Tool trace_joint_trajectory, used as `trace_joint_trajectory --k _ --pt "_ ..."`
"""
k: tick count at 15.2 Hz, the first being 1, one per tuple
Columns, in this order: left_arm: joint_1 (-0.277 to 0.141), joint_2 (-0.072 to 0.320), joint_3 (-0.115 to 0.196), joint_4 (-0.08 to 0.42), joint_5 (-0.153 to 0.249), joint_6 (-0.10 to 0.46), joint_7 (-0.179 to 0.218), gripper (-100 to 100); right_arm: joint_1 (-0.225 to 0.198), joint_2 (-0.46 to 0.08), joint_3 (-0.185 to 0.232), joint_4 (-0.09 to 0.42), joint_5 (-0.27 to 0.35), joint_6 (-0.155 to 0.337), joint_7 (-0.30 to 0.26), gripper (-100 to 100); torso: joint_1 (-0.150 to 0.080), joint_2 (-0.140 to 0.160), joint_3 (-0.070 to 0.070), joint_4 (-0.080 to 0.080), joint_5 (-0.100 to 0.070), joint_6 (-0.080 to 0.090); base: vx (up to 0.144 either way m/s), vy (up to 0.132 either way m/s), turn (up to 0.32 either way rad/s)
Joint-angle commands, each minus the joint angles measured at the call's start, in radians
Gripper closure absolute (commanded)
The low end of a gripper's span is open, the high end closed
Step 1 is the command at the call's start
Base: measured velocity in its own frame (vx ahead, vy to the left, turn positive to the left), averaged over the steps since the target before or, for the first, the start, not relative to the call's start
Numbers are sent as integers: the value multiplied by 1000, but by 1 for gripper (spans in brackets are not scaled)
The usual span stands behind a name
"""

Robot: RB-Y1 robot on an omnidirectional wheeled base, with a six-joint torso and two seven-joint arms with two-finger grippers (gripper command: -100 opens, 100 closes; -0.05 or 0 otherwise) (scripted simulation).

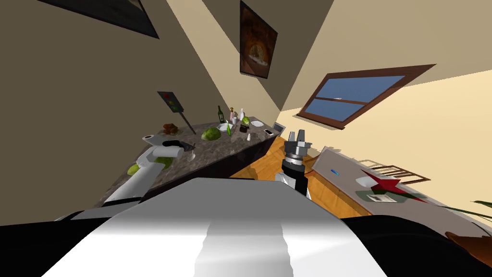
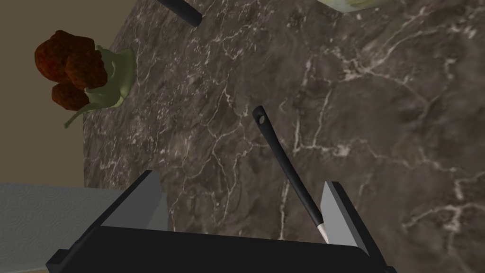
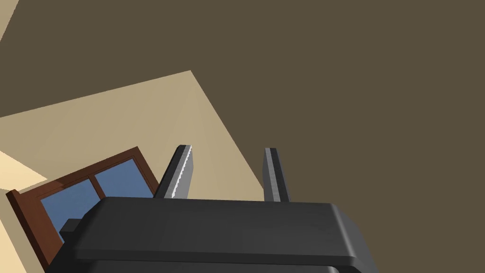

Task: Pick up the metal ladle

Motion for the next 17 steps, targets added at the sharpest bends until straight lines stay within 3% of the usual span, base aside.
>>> trace_joint_trajectory --k 1,3,4,7,8,11,12,15,16,17 --pt "-18 16 7 29 14 50 44 -100 0 0 0 0 0 0 0 0 0 0 0 0 0 0 1 -2 -201" --pt "-18 16 7 29 14 72 44 -100 0 0 0 0 0 0 0 0 0 0 0 0 0 -1 0 2 -46" --pt "-42 36 15 69 31 110 90 -100 0 0 0 0 0 0 0 0 0 0 0 0 0 -1 1 -2 -150" --pt "-42 36 15 69 31 145 99 -100 0 0 0 0 0 0 0 0 0 0 0 0 0 -1 0 3 -84" --pt "-65 54 23 109 47 177 143 -100 0 0 0 0 0 0 0 0 0 0 0 0 0 -1 0 -1 -112" --pt "-65 54 23 109 47 217 152 -100 0 0 0 0 0 0 0 0 0 0 0 0 0 -1 -1 2 -92" --pt "-87 71 31 148 62 246 196 -100 0 0 0 0 0 0 0 0 0 0 0 0 0 -1 -1 0 -119" --pt "-87 71 31 148 62 287 204 -100 0 0 0 0 0 0 0 0 0 0 0 0 0 -1 -1 5 -85" --pt "-108 88 39 187 78 319 249 -100 0 0 0 0 0 0 0 0 0 0 0 0 0 -1 -2 1 -120" --pt "-108 88 39 187 78 339 255 -100 0 0 0 0 0 0 0 0 0 0 0 0 0 0 -3 4 -157"
